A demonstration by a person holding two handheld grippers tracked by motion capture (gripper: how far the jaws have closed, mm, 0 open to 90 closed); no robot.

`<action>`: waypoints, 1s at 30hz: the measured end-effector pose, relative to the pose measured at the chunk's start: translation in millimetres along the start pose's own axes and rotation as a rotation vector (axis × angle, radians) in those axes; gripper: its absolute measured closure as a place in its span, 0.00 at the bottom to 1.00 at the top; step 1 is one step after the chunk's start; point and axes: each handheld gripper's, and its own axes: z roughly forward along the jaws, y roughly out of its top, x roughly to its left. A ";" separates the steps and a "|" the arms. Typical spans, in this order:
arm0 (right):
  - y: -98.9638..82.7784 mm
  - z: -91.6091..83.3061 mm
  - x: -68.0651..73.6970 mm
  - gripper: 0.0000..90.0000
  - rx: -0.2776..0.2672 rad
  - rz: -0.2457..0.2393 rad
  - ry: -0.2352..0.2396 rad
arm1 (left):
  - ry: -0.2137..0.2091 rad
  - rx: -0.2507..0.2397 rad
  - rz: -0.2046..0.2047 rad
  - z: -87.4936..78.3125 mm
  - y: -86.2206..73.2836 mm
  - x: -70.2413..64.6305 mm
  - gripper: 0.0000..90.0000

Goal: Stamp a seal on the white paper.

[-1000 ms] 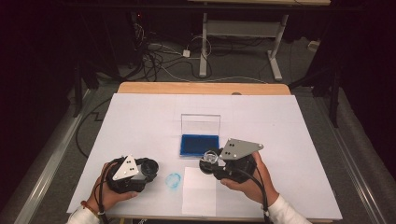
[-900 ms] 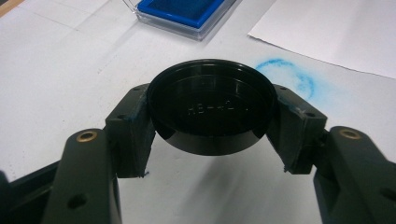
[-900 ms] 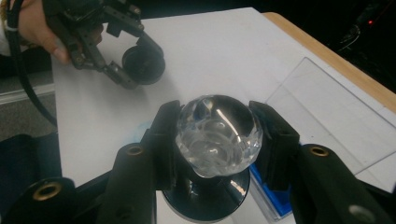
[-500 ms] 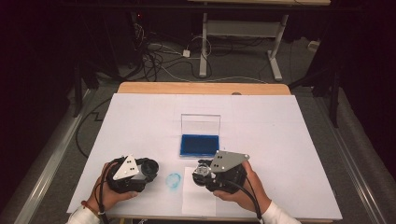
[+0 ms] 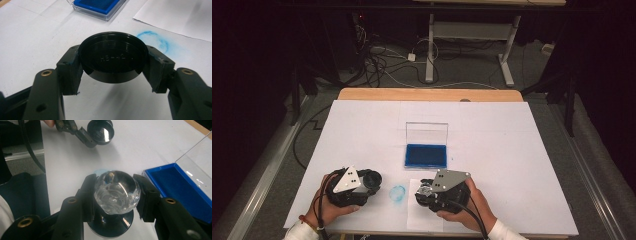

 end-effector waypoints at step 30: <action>-19.3 20.0 5.2 0.63 0.060 0.011 0.020 | 0.006 0.003 0.005 -0.7 0.1 -0.8 0.40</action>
